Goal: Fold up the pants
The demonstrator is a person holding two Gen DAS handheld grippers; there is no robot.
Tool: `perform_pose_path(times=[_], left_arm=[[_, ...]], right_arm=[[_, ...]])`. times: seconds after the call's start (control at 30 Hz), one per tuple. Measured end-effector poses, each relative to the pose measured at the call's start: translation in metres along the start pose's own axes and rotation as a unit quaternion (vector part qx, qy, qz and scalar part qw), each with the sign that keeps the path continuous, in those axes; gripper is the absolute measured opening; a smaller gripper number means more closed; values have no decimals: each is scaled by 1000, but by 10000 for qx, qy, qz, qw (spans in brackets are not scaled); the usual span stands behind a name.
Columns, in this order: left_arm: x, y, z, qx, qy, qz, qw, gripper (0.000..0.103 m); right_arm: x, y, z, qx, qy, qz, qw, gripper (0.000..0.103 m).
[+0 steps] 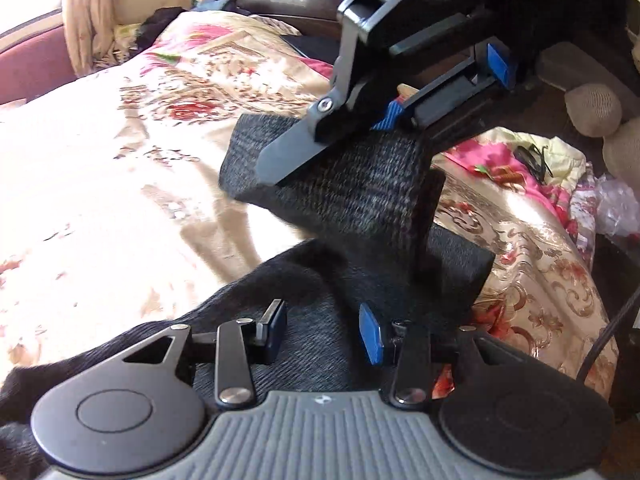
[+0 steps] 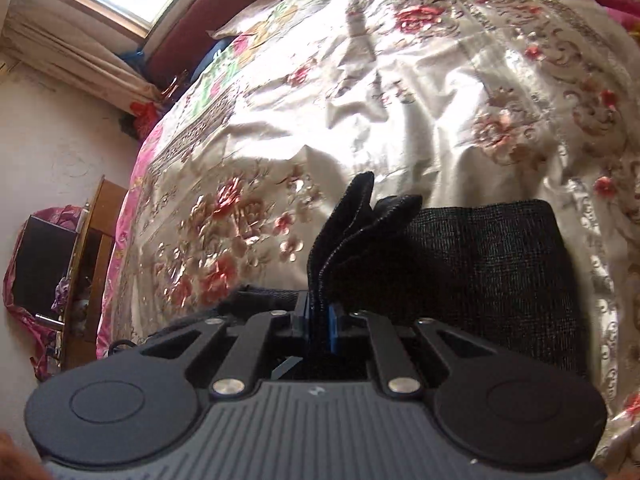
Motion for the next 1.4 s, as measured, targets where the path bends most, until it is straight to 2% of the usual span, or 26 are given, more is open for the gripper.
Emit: perform_pose_path(times=[0.13, 0.3, 0.57, 0.63, 0.77, 0.8, 0.83, 0.87, 0.93, 1.03, 1.13, 1.3, 1.4], left_arm=[[-12, 47, -51, 404, 414, 265, 9980, 55], [-40, 103, -116, 944, 890, 452, 9905, 55], [-92, 170, -198, 1729, 1653, 698, 9684, 55], [-105, 181, -216, 1901, 1813, 716, 9622, 55], [-131, 191, -243, 2148, 2124, 631, 9512, 56], [-141, 189, -250, 2137, 2289, 474, 9485, 59], [-157, 183, -260, 2171, 2518, 153, 9430, 59], [-168, 178, -265, 2146, 2617, 14, 9410, 59], [-171, 177, -261, 2078, 2571, 134, 9437, 59], [-168, 175, -255, 2166, 2498, 142, 9437, 59], [-173, 180, -248, 2161, 2572, 266, 9415, 59], [-181, 198, -238, 2138, 2754, 410, 9364, 59], [-185, 210, -229, 2244, 2833, 372, 9317, 59]], right_arm=[[-10, -56, -71, 368, 349, -432, 9978, 10], [-22, -114, -146, 780, 584, -828, 9918, 10], [-51, -189, -249, 1379, 760, -1231, 9798, 10], [-58, -210, -271, 1370, 883, -1294, 9781, 11], [-76, -239, -291, 1492, 855, -1495, 9737, 11], [-82, -248, -295, 1379, 1073, -1509, 9730, 11], [-88, -257, -296, 1265, 1221, -1552, 9721, 11], [-94, -268, -294, 1183, 1171, -1665, 9719, 11], [-105, -288, -287, 1059, 1081, -1830, 9714, 11], [-111, -304, -285, 849, 1106, -1738, 9749, 11], [-116, -306, -289, 712, 1430, -1619, 9738, 12], [-124, -299, -305, 1018, 1711, -1766, 9639, 30], [-128, -292, -315, 1351, 1671, -1925, 9575, 31]])
Point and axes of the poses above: each gripper's, at about its wrist camera, not at the fingertips, and y roughly against the way its jaws point, z to its right, x to its top, the point moved 9 cm from there along -y, roughly the way its jaws point, and after that the axes turned 6 degrees about y, right-handed, at the moved point
